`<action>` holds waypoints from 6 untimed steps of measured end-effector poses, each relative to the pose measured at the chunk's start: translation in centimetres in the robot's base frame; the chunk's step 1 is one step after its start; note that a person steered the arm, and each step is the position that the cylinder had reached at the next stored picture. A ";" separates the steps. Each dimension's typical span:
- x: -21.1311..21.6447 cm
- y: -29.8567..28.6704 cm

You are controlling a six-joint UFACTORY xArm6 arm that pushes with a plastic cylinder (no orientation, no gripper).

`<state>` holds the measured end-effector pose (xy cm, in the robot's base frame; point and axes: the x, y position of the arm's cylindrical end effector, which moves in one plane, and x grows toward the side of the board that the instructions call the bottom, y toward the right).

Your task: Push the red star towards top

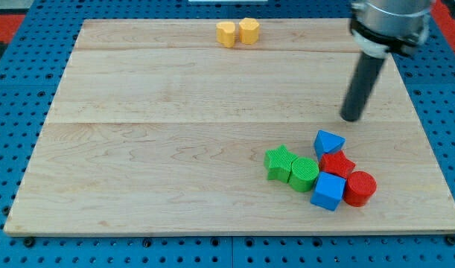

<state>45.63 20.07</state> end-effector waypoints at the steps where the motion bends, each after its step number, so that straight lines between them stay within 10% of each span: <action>1: 10.5 3.5; 2: 14.7 -1.0; 6: 7.3 -5.5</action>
<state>52.96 14.56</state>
